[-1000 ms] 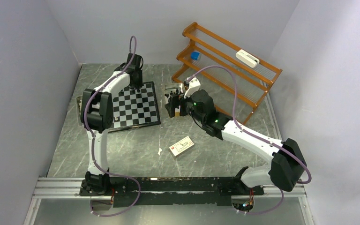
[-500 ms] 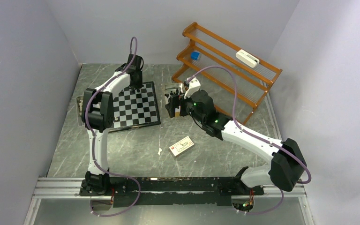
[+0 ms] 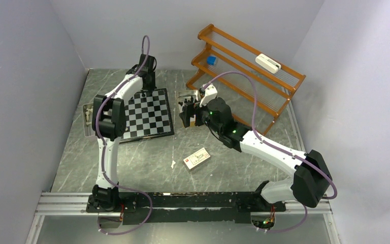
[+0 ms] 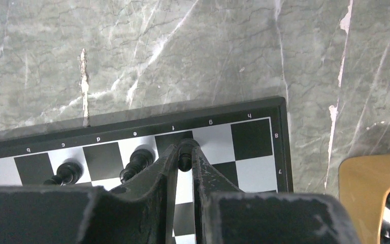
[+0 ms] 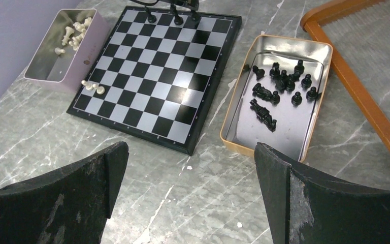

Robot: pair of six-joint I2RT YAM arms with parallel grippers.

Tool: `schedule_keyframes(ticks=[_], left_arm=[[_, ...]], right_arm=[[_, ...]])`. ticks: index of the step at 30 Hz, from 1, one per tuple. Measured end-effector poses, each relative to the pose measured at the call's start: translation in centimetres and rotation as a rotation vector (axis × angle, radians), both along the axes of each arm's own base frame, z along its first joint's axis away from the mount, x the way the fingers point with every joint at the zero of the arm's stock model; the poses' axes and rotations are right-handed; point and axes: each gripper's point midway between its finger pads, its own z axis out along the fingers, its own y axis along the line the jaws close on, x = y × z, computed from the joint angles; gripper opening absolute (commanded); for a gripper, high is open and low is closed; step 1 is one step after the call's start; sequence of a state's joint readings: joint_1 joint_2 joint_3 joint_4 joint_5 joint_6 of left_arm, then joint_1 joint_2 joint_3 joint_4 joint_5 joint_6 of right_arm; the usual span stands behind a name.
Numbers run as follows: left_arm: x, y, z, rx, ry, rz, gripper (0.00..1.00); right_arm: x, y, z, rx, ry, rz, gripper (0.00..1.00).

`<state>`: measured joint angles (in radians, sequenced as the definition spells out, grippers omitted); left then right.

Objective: Set up the chess pieces on the board
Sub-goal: Adjust the chess piece on the chessboard.

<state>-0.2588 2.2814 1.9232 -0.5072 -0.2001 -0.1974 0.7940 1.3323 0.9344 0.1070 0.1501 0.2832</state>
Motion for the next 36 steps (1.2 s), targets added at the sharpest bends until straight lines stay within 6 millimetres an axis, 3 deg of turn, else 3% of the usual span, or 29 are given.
schedule_keyframes(ticks=[16,36], left_arm=[[-0.1,0.4,-1.2,0.025,0.02,0.006,0.19],[0.0,0.7,-1.2,0.044,0.012,0.01,0.22]], right_arm=[[0.1,0.0,-0.1,-0.005,-0.001,-0.002,1.0],[0.1,0.0,-0.3,-0.008,0.003,-0.002,1.0]])
